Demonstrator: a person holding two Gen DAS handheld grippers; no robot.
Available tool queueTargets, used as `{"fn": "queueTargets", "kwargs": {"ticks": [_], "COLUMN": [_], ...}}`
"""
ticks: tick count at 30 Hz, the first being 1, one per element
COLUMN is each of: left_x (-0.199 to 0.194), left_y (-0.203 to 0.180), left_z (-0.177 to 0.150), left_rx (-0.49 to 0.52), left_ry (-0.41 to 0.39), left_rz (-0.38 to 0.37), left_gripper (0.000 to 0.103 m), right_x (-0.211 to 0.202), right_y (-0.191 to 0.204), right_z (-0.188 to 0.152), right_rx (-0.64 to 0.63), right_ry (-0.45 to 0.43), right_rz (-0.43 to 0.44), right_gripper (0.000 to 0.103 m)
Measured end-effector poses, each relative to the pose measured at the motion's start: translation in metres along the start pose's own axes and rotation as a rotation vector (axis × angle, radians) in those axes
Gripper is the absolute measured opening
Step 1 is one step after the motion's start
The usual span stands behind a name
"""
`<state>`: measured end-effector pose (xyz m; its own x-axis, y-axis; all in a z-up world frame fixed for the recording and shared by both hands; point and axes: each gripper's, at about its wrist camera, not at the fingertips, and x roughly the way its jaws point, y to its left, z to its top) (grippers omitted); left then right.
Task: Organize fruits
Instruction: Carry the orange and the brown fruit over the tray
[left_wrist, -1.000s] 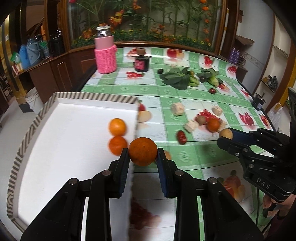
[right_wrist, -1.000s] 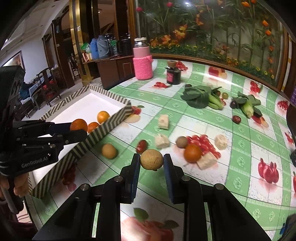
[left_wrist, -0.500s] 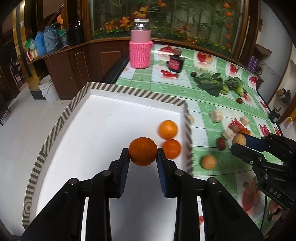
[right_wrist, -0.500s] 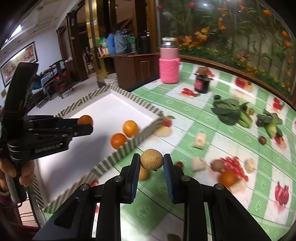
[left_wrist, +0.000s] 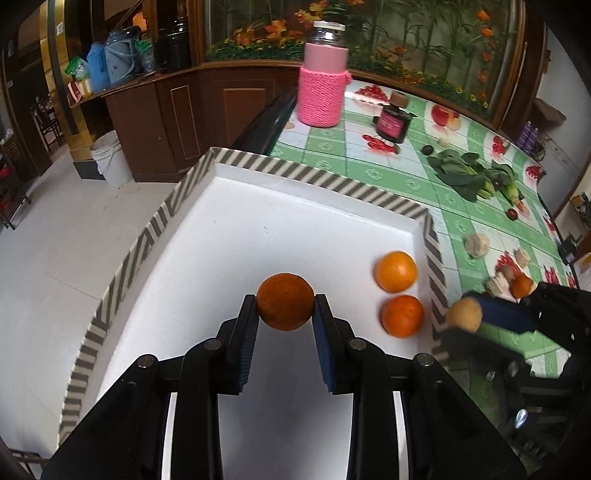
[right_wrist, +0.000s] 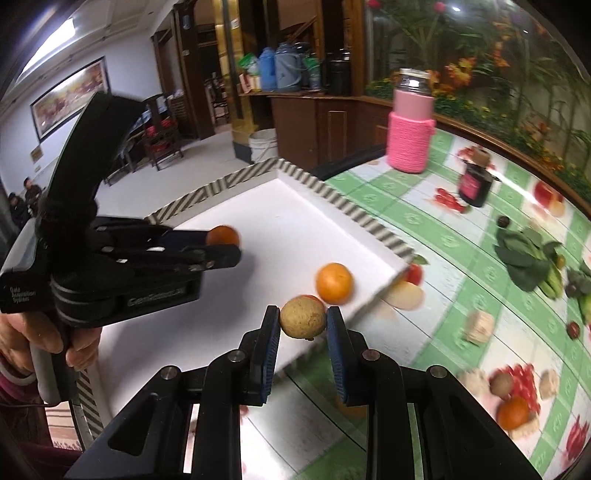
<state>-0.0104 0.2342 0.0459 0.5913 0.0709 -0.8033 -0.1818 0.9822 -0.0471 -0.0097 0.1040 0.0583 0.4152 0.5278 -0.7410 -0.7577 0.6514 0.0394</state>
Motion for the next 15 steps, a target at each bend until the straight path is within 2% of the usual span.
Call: {"fn": "queueTargets", "kwargs": {"ticks": [15], "left_x": [0.024], "left_y": [0.018], "left_z": [0.007], "left_rx": [-0.049], "left_ry": [0.036], "left_rz": [0.050], "left_gripper": [0.027], "right_x": [0.044], "right_y": [0.030], "right_z": [0.002], "right_rx": [-0.068], "right_ry": [0.090], "right_rz": [0.097], "right_gripper": [0.025]}}
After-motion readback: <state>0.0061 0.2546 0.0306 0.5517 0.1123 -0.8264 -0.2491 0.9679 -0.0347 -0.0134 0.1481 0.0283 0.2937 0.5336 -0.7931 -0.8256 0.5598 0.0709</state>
